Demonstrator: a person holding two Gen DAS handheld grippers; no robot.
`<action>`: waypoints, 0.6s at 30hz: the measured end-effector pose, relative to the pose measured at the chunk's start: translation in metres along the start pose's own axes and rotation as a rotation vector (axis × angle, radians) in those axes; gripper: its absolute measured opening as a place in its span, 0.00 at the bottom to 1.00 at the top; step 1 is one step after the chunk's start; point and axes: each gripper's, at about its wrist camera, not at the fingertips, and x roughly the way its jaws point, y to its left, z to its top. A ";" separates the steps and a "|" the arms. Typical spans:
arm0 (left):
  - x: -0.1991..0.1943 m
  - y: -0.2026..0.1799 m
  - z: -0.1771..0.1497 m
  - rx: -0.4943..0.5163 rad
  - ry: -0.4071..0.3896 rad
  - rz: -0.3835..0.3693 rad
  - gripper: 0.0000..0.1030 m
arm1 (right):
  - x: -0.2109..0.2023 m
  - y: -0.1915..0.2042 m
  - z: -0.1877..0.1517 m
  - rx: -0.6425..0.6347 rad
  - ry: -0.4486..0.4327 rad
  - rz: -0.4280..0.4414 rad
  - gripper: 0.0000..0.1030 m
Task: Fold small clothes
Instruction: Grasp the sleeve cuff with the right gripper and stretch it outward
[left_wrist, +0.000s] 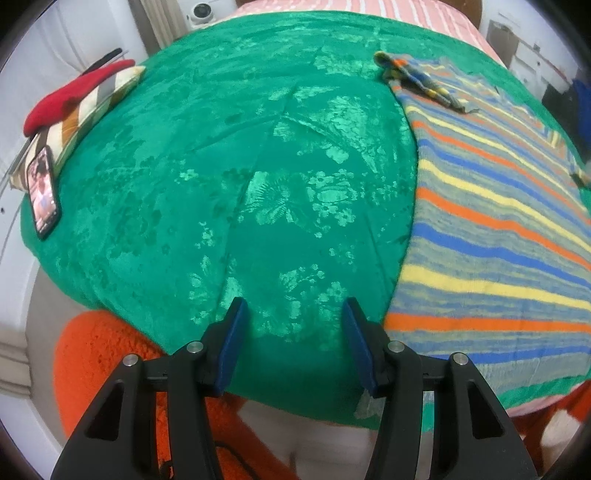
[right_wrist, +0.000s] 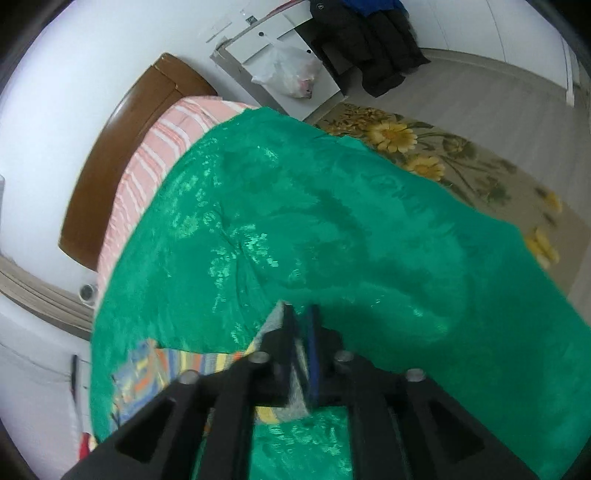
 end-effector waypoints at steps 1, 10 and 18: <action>-0.001 0.001 0.000 -0.001 -0.003 0.002 0.54 | -0.003 0.000 -0.001 -0.005 -0.004 0.008 0.25; 0.000 0.005 0.004 -0.034 0.012 -0.007 0.54 | -0.027 0.010 -0.058 -0.505 0.134 -0.101 0.25; -0.009 0.000 0.004 -0.022 0.004 0.010 0.54 | 0.000 0.052 -0.049 -0.634 0.049 -0.057 0.22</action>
